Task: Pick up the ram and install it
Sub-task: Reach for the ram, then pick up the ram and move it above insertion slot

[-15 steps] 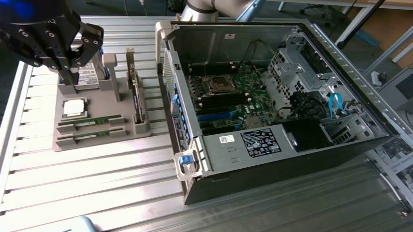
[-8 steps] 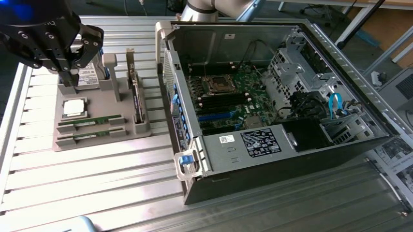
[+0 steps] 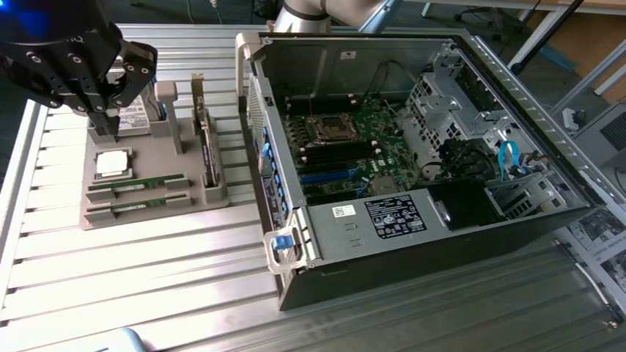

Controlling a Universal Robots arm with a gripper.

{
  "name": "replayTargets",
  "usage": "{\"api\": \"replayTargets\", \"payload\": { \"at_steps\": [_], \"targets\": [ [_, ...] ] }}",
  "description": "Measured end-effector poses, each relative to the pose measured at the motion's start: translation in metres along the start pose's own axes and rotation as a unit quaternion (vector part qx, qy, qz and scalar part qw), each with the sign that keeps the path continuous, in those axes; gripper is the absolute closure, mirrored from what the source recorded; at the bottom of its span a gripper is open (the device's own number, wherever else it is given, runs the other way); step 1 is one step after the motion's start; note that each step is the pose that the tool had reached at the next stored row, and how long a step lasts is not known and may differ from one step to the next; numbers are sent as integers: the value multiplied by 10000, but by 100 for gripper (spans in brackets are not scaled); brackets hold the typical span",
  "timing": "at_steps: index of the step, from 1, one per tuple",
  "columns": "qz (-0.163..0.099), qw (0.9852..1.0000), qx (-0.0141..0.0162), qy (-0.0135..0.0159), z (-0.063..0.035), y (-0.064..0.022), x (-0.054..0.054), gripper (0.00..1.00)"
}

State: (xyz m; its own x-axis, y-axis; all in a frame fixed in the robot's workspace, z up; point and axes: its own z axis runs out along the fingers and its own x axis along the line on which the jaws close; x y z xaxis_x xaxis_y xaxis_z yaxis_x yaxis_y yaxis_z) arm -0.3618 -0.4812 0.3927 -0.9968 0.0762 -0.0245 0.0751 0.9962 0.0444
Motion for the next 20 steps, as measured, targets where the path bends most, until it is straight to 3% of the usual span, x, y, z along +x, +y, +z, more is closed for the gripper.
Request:
{"api": "replayTargets", "payload": {
  "at_steps": [6, 20],
  "targets": [
    [1, 10000, 0, 0, -2, -35, -2, 89],
    [-4, 10000, 1, 1, 2, -31, -1, 89]
  ]
}}
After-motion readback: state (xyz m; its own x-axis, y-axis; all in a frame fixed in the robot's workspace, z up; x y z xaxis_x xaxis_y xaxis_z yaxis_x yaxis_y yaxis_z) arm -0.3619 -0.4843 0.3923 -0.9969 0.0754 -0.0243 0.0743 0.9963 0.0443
